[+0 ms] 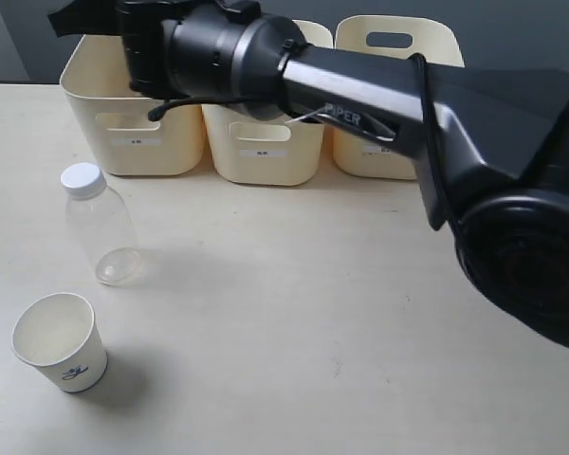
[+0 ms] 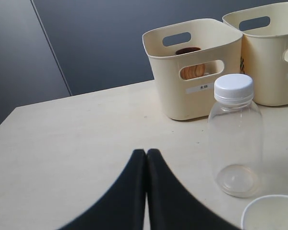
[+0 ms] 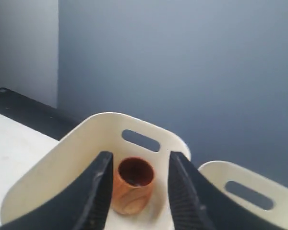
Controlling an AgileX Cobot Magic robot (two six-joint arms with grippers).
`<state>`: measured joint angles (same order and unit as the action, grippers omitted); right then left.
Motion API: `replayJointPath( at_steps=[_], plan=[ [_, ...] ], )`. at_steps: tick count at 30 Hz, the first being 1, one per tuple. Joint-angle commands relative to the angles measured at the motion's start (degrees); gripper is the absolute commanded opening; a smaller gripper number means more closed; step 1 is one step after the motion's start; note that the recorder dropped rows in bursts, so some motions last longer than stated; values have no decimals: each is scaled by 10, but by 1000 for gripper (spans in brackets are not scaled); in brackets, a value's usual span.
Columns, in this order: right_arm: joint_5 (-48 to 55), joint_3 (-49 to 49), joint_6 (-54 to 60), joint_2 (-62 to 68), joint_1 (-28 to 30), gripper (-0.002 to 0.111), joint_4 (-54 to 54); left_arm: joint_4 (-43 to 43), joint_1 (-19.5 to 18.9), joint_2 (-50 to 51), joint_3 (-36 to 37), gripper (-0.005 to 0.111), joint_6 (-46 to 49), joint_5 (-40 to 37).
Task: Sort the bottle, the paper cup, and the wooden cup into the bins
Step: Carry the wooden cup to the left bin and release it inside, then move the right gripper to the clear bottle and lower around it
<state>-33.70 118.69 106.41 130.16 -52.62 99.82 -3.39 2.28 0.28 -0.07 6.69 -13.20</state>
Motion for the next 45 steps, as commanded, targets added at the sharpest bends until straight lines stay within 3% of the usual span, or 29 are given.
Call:
replayJointPath(
  at_steps=[1, 7, 10, 13, 14, 36, 41, 45],
  plan=[
    [-141, 4, 115, -21, -48, 36, 1, -4, 2, -3, 1, 0, -1, 4],
    [-302, 4, 143, -20, -94, 32, 1, -4, 2, -3, 1, 0, -1, 4],
    [-351, 4, 143, -20, -108, 21, 1, -4, 2, -3, 1, 0, -1, 4],
    [-363, 4, 140, -20, -117, 1, 1, -4, 2, -3, 1, 0, -1, 4],
    [-363, 4, 136, -20, -118, 0, 1, -4, 2, -3, 1, 0, -1, 4],
    [-363, -6, 142, -22, -174, -1, 1, -4, 2, -3, 1, 0, -1, 2],
    [-363, -109, 133, -61, -174, -1, 1, -4, 2, -3, 1, 0, -1, 2],
    [-221, -285, 6, -140, -174, -1, -32, -4, 2, -3, 1, 0, -1, 2]
  ],
)
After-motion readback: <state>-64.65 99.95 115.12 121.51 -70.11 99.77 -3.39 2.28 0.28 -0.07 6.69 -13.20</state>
